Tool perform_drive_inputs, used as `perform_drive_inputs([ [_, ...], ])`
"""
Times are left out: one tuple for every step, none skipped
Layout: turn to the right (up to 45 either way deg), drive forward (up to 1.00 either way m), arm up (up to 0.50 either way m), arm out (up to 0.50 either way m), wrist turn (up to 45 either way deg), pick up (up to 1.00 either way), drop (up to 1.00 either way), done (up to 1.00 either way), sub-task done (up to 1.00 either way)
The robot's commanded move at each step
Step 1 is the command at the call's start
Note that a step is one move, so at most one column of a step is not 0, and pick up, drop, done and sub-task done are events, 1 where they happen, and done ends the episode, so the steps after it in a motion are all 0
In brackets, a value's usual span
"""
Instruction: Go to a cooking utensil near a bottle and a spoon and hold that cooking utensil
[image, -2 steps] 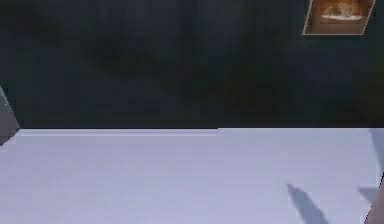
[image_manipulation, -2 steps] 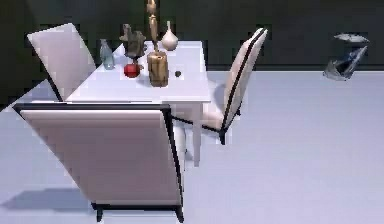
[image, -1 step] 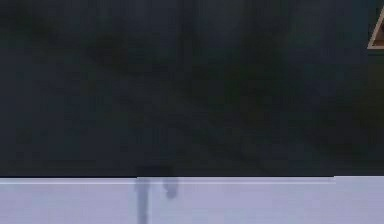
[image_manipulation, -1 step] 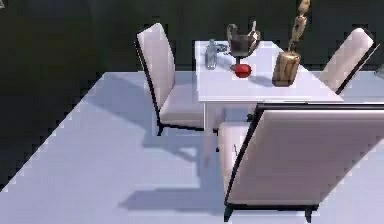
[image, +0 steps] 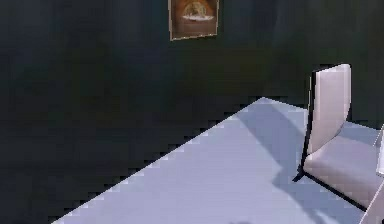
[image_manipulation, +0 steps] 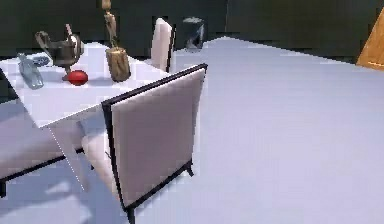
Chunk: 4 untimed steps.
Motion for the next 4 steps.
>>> perform_drive_inputs([
  [24.0, 0.0, 0.0, 0.0, 0.0, 0.0, 0.0, 0.0, 0.0],
  [0.0, 1.0, 0.0, 0.0, 0.0, 0.0, 0.0, 0.0, 0.0],
  [-30.0, 0.0, 0.0, 0.0, 0.0, 0.0, 0.0, 0.0, 0.0],
  [0.0, 0.95, 0.0, 0.0, 0.0, 0.0, 0.0, 0.0, 0.0],
])
